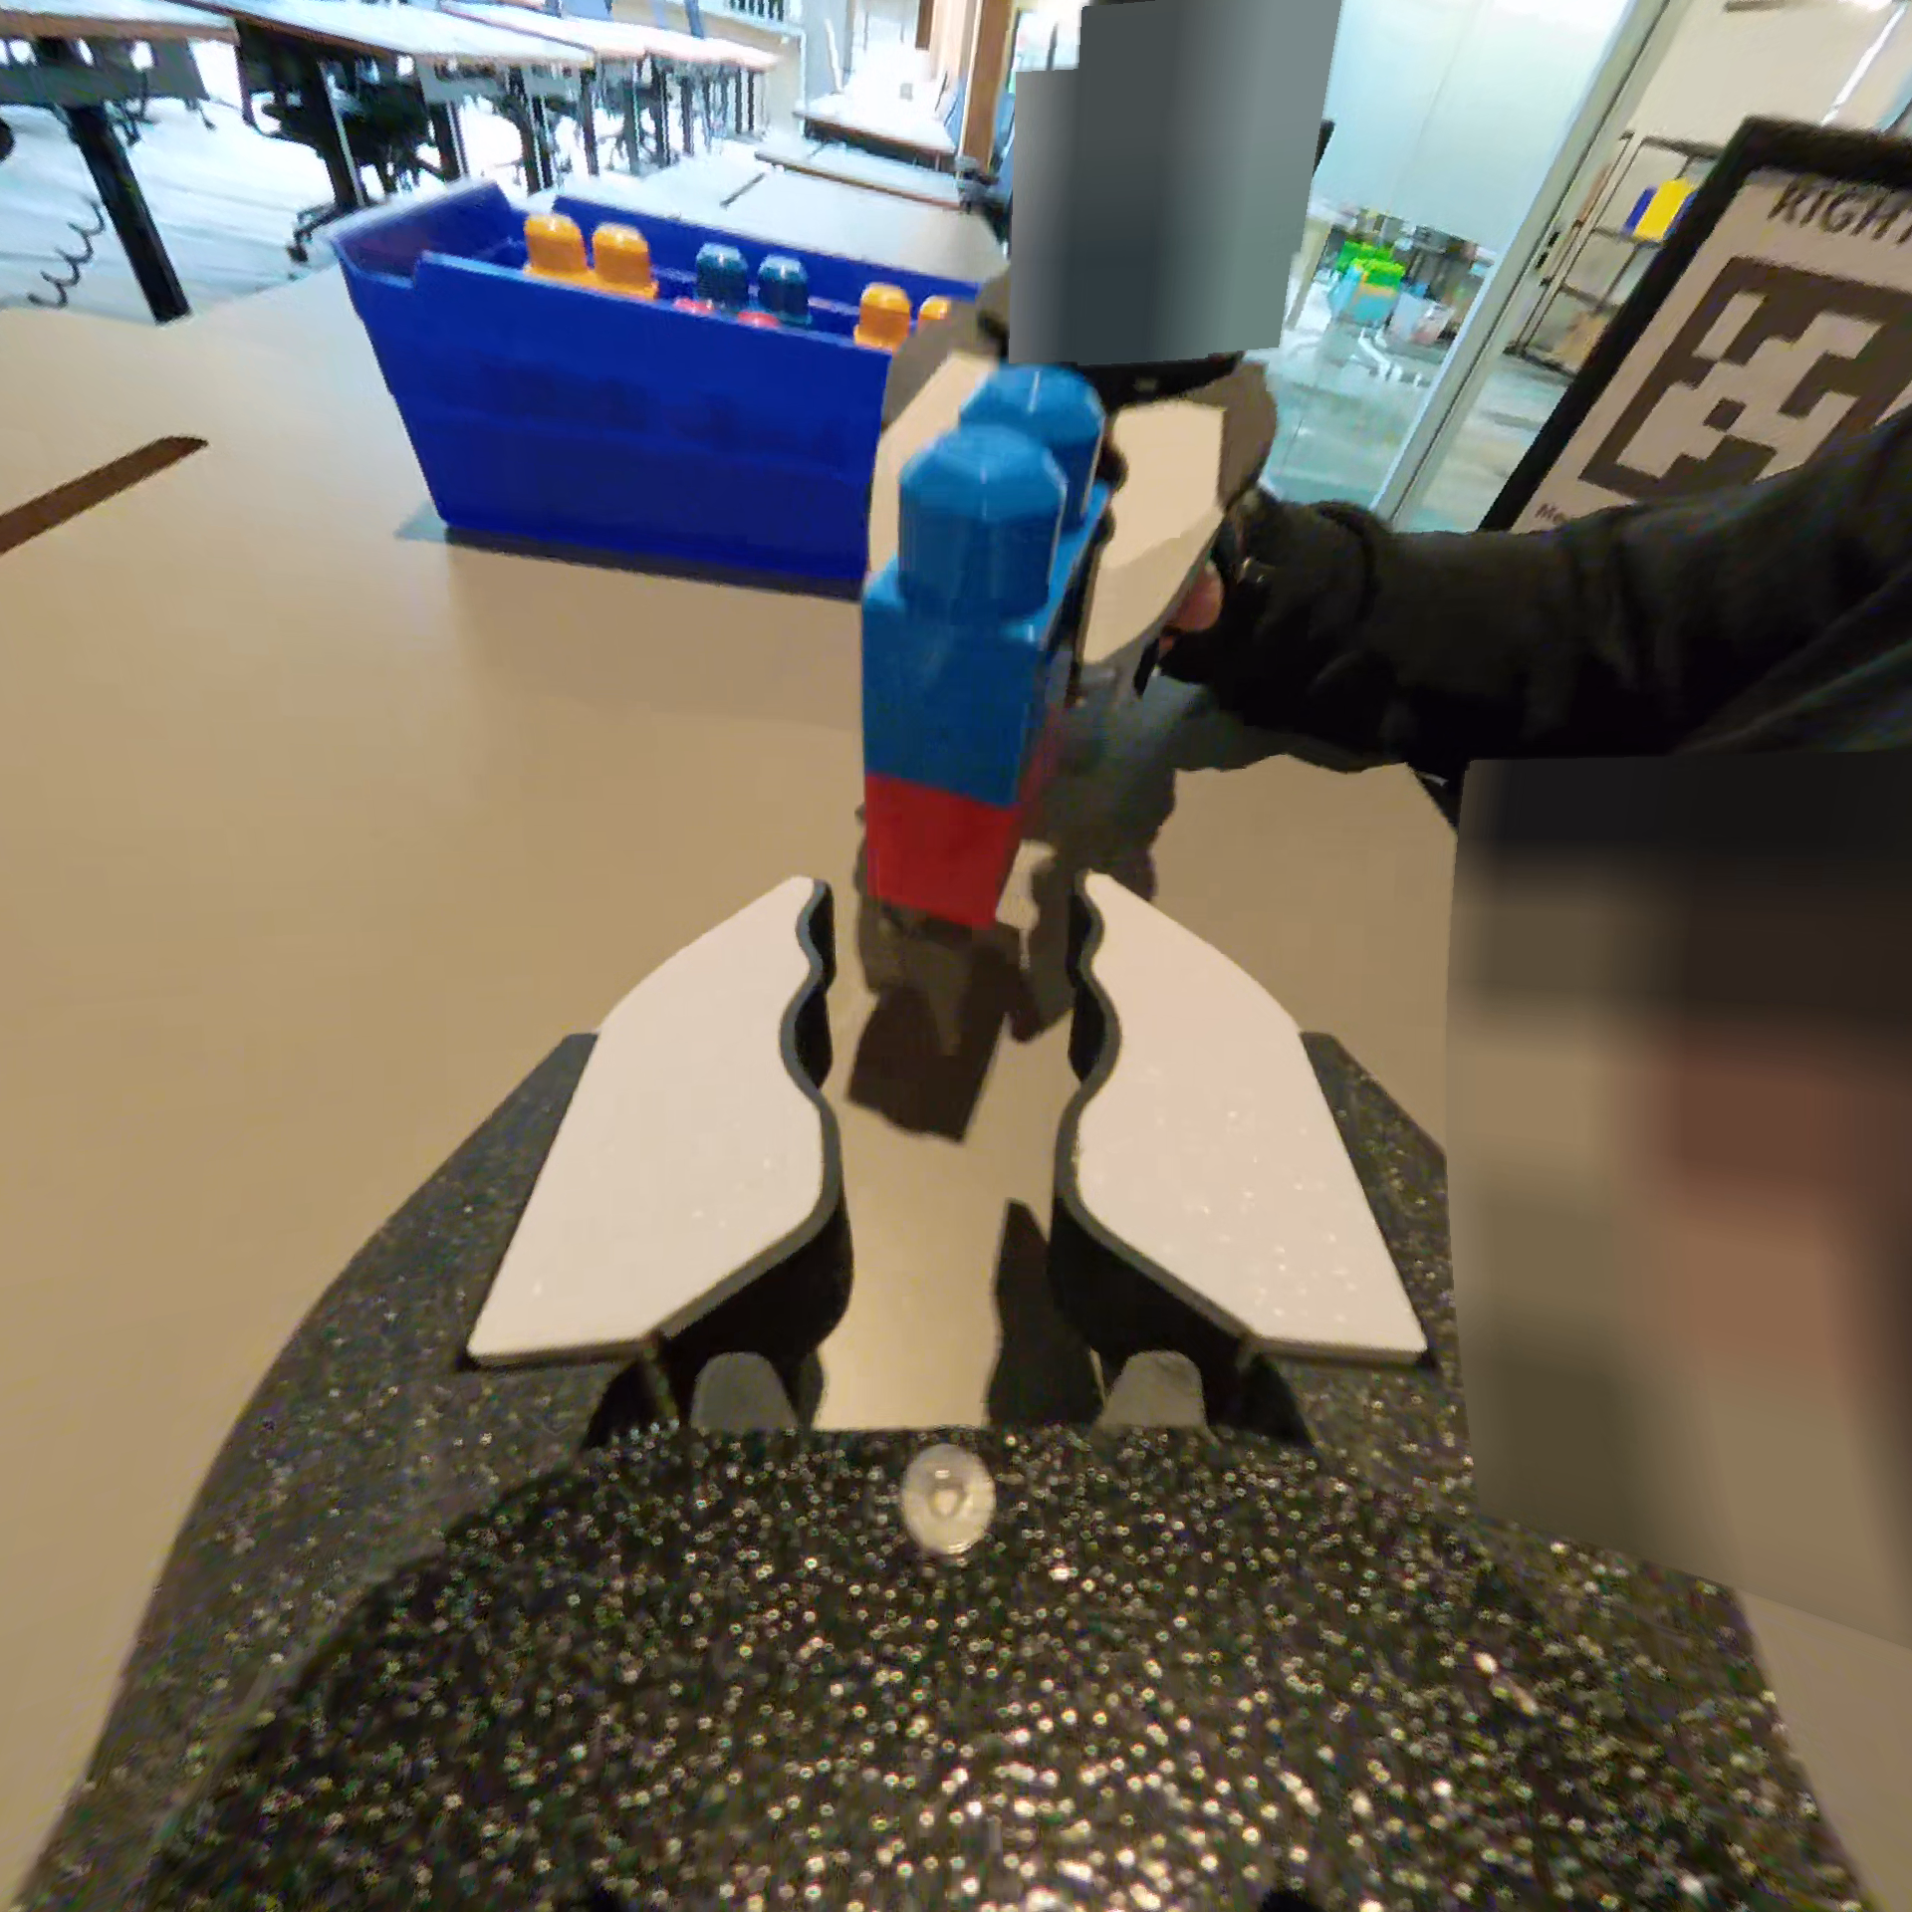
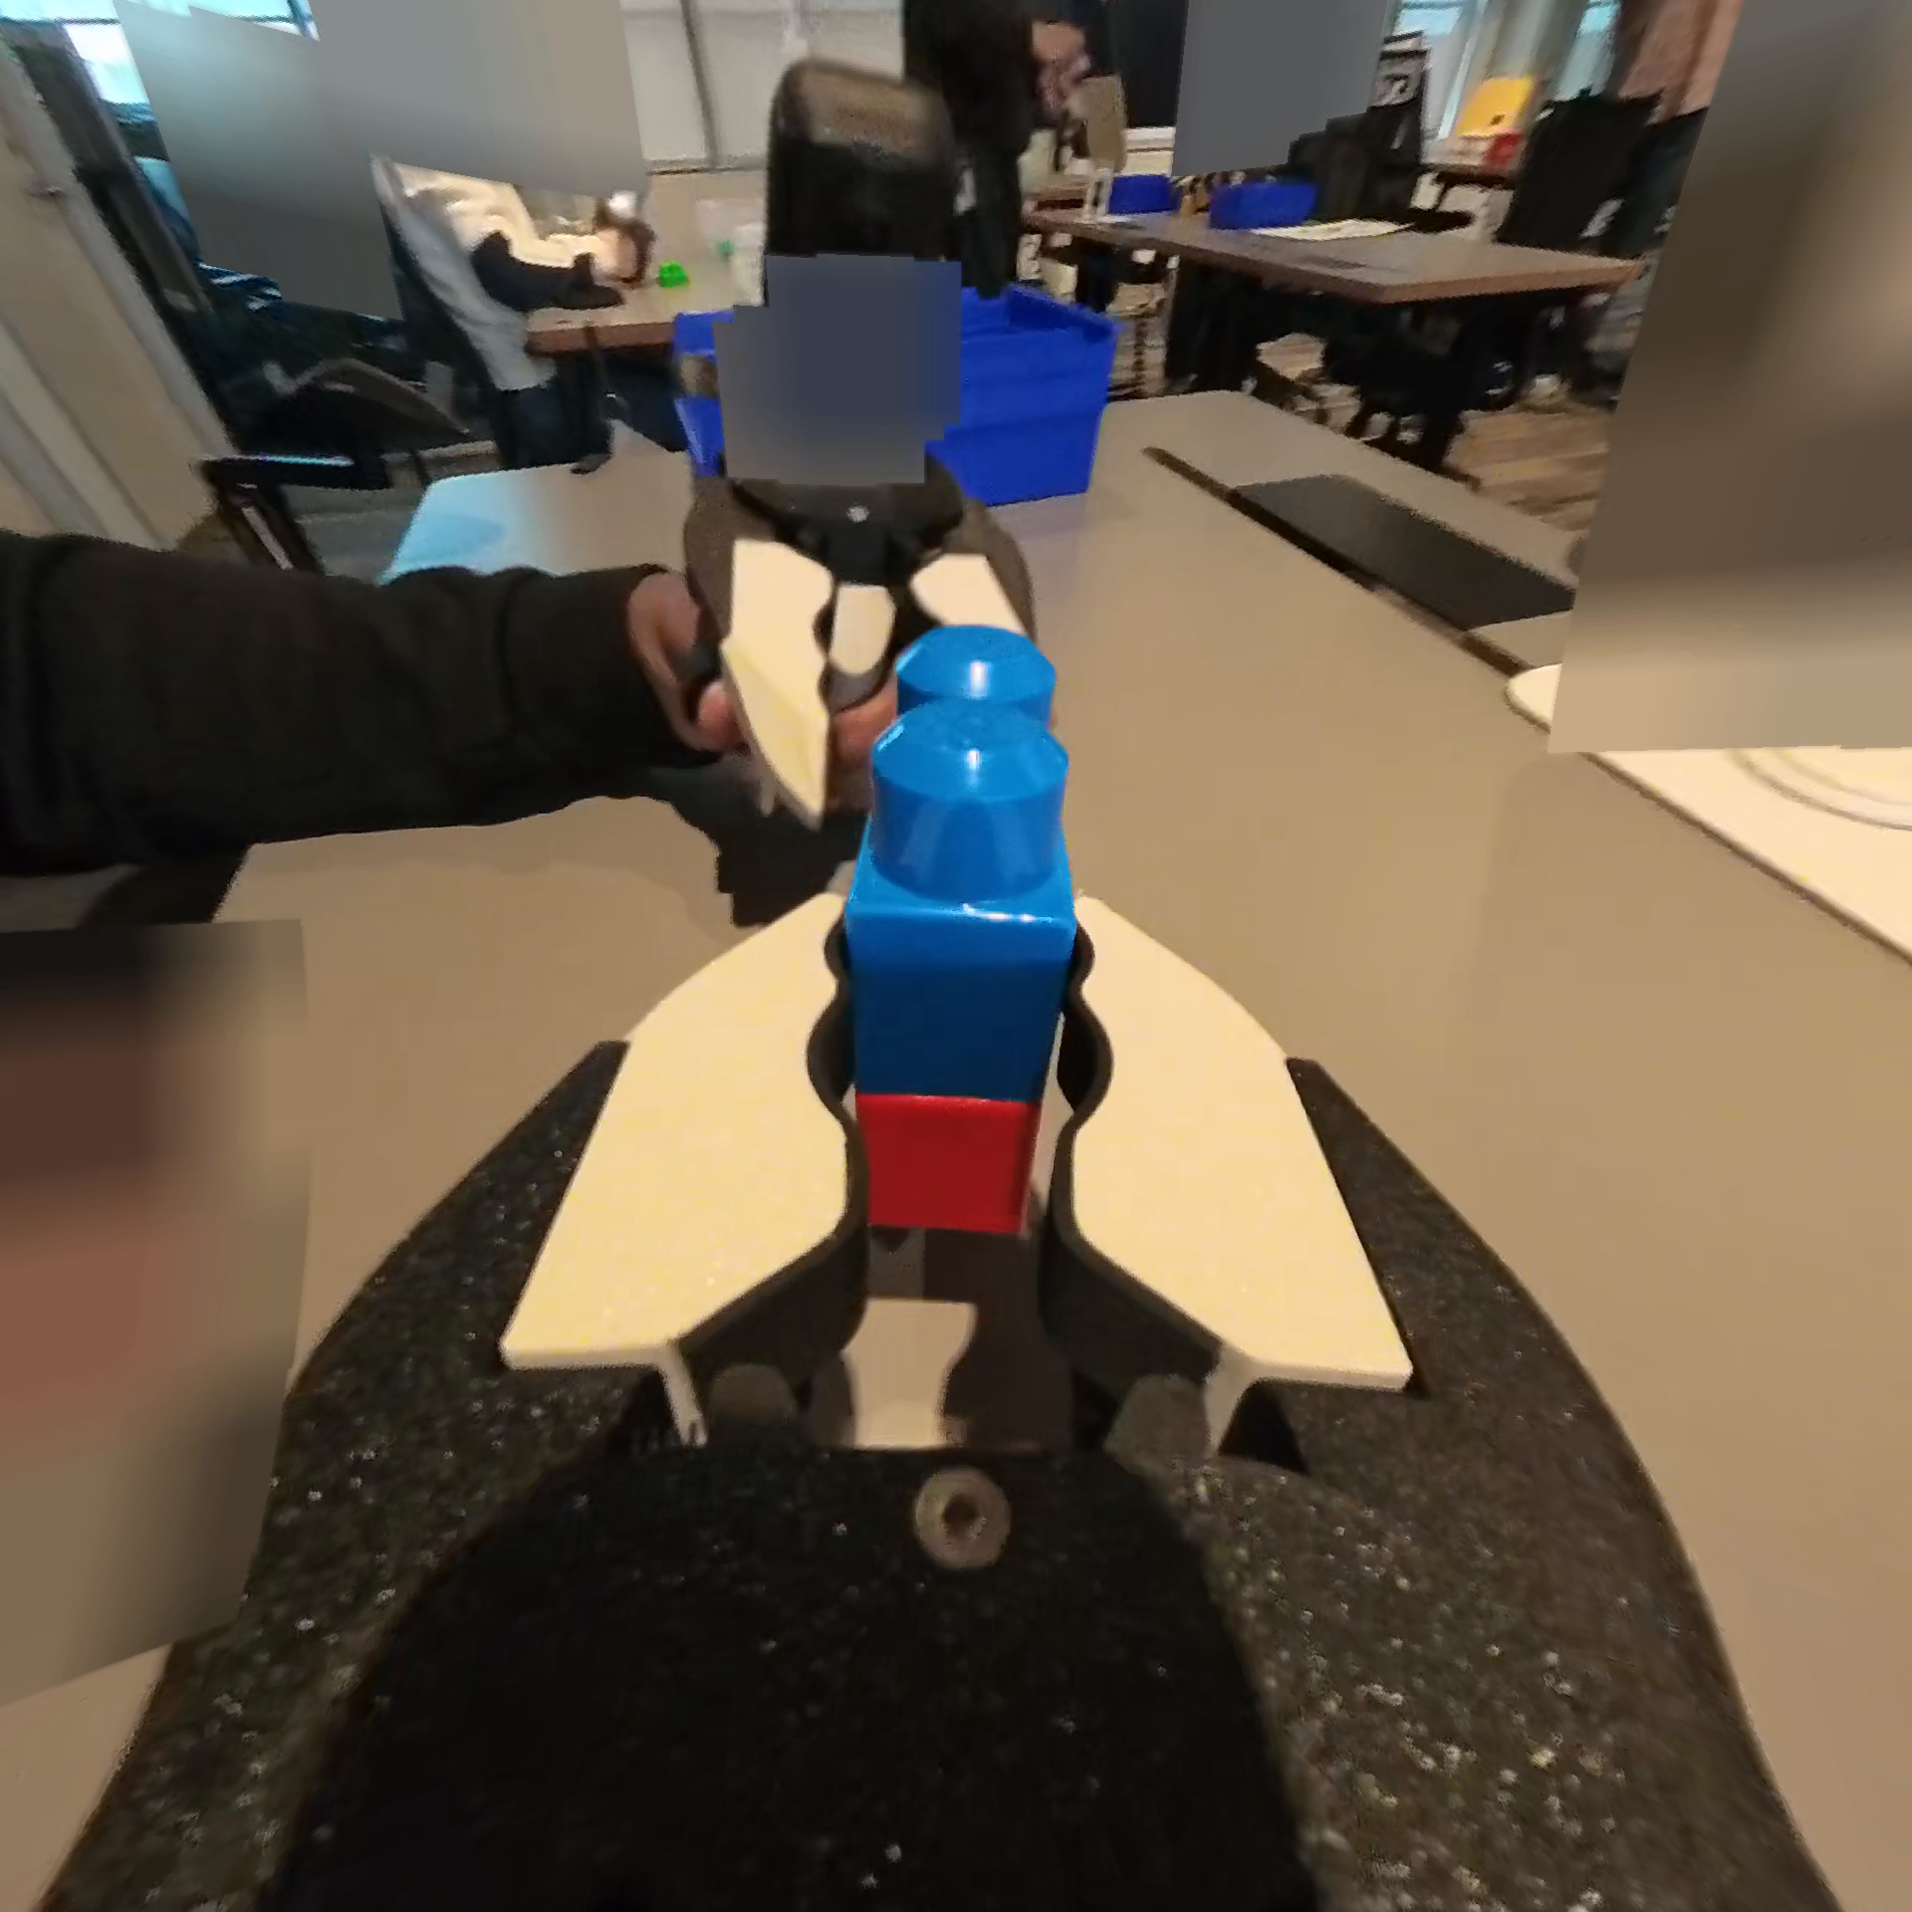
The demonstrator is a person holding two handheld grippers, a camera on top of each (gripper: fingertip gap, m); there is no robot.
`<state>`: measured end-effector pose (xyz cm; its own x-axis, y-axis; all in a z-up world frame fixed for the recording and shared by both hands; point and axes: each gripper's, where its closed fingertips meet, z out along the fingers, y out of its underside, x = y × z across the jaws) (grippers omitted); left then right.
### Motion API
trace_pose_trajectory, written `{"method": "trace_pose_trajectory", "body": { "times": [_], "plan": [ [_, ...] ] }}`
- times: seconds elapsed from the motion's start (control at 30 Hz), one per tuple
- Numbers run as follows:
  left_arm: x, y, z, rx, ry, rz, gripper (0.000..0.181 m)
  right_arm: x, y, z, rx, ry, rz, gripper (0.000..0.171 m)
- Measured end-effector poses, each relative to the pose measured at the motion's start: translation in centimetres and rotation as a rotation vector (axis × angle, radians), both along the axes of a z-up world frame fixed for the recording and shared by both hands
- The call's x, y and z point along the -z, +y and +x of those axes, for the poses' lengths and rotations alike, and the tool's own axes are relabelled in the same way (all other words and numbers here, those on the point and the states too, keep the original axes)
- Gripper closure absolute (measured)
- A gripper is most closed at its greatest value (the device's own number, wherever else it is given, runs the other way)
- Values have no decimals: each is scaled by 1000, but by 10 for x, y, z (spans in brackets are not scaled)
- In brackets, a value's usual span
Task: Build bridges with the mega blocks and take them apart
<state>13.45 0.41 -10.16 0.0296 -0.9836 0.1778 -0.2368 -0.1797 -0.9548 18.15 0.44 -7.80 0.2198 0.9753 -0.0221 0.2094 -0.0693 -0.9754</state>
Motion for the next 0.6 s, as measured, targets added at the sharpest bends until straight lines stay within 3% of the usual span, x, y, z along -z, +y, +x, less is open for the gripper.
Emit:
{"method": "trace_pose_trajectory", "body": {
  "times": [0.07, 0.17, 0.27, 0.33, 0.47, 0.6],
  "plan": [
    [8, 1, 2, -10, 47, 5, 139, -18, 4, 8, 68, 28, 58, 135],
    [15, 1, 3, -19, 96, 17, 140, -74, 9, 47, 265, 125, 235, 135],
    [17, 3, 4, -28, 107, 17, 140, -129, 7, 132, 570, 275, 399, 135],
    [18, 3, 4, -30, 113, 17, 141, -142, 11, 198, 774, 315, 434, 135],
    [21, 2, 5, -32, 129, 28, 142, -106, 30, 290, 998, 321, 238, 135],
    [22, 2, 6, -34, 141, 33, 142, -44, 36, 312, 1080, 214, 80, 135]
  ]
}}
